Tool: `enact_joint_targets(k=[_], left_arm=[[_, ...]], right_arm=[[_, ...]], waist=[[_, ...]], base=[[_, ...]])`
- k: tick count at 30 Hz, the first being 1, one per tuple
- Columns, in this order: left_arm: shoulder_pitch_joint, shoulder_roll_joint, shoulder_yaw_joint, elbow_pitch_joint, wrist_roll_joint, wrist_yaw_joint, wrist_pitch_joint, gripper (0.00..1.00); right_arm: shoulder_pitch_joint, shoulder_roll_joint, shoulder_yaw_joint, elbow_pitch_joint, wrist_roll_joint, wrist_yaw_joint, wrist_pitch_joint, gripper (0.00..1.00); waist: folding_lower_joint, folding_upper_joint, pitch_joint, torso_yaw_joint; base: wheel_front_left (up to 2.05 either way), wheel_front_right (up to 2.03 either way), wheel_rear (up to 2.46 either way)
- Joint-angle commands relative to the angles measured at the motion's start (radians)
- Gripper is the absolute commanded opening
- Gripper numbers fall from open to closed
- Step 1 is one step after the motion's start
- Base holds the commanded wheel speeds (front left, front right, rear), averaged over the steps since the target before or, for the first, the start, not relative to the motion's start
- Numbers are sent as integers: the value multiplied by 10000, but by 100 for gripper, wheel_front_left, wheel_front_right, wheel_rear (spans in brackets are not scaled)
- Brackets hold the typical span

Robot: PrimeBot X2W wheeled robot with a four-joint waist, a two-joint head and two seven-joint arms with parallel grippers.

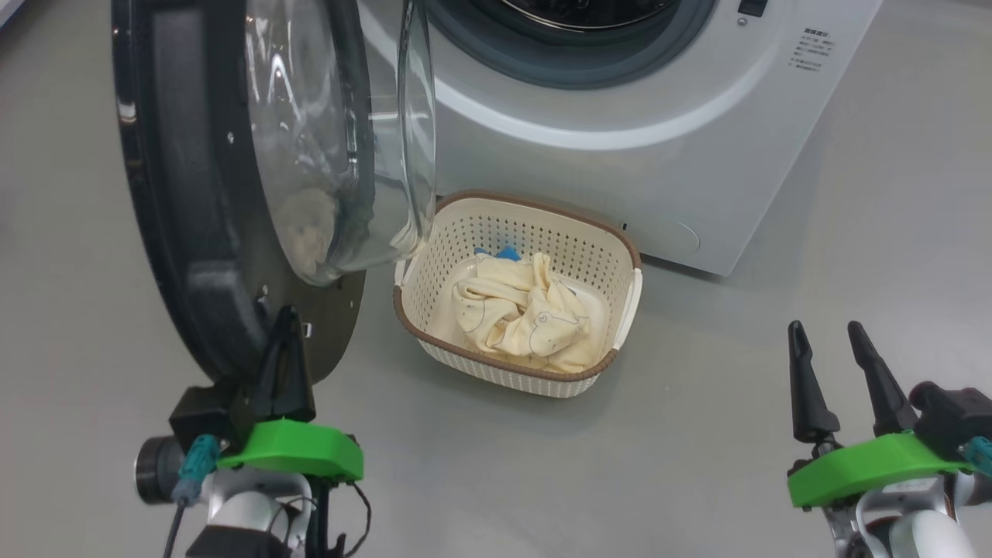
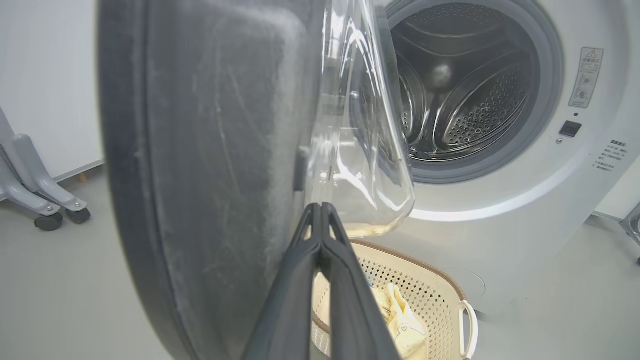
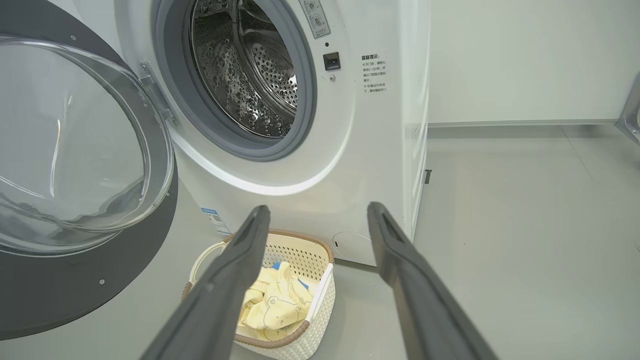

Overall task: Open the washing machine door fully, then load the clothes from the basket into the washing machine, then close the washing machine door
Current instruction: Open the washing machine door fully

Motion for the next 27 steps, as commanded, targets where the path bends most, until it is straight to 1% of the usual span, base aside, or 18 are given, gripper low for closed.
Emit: enact_joint_targets(k=[1,4,10,19,25,27], left_arm=[[-265,426,726,-289,-25,1318,-132,0],[-287,608,1096,-221,-29,1451,-136,0],[-460,927,1865,155,-223,1547,-140,0],[-962,1394,3024,1149,-576,1496,-142,0],[-1258,1639,3747,1700,-565,1451,-142,0],[-1305,1672,3842,1814,-557,1420,-142,0]], right_arm=[[-300,-83,215,-373,15,37,7,100],[-254,-83,198,-332,120,37,-5,100],[-229,-83,294,-276,192,37,9,100],[-281,-83,247,-381,185,37,56,100],[-210,-83,40,-567,56,37,125,100],[-192,-83,-9,-586,40,37,138,100]], waist=[[0,0,32,-5],[0,0,57,-58],[0,0,121,-294],[0,0,282,-697],[0,0,421,-905],[0,0,436,-925]], base=[[0,0,0],[0,0,0],[0,0,0],[0,0,0],[0,0,0],[0,0,0]])
